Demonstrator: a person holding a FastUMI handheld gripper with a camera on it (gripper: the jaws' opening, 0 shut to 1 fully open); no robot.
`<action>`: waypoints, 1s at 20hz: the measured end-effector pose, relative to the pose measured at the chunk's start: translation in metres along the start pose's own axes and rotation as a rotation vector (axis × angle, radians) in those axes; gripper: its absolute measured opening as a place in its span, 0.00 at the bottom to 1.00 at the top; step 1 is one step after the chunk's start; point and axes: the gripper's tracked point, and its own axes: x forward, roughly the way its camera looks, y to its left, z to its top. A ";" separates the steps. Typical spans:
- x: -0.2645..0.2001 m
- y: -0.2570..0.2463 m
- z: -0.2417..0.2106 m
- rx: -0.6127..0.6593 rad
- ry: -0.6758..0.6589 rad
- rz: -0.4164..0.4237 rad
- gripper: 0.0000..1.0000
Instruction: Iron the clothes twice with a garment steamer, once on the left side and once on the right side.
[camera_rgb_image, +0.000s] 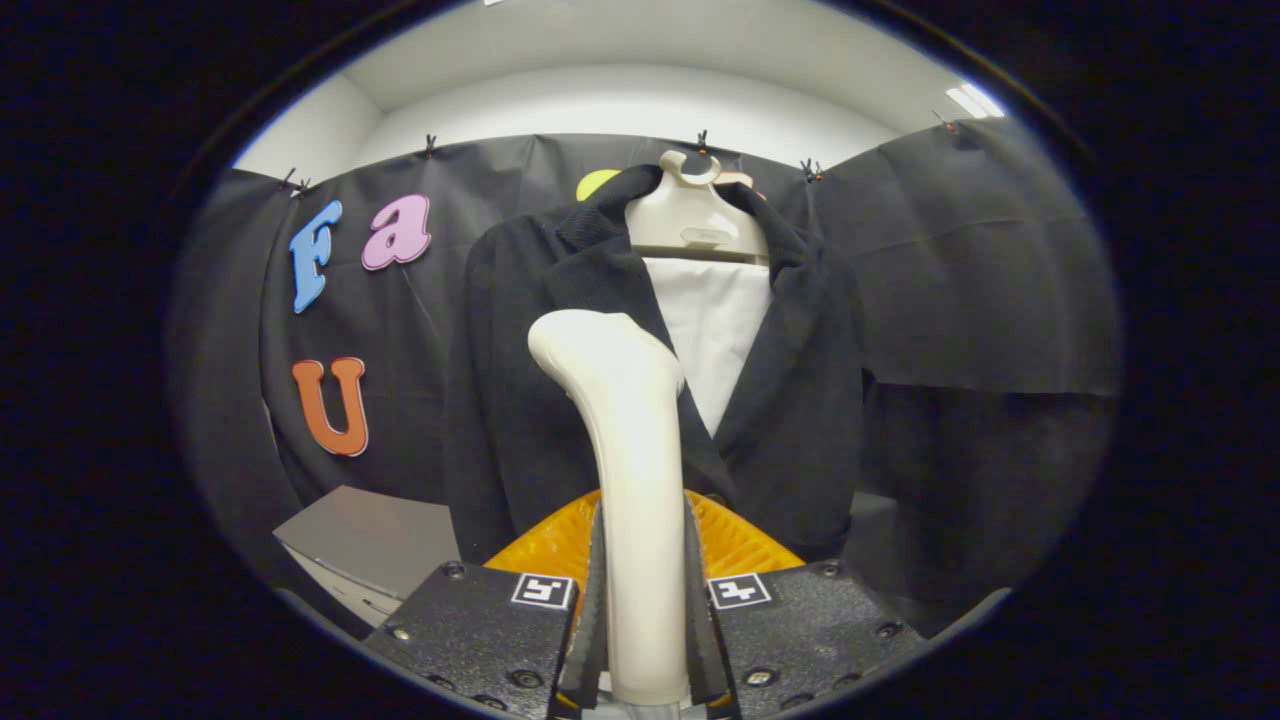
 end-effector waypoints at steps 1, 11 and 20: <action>0.001 -0.003 -0.007 -0.001 0.011 -0.009 0.36; 0.000 -0.011 -0.061 -0.023 0.097 -0.044 0.36; -0.004 -0.008 -0.105 -0.032 0.179 -0.043 0.36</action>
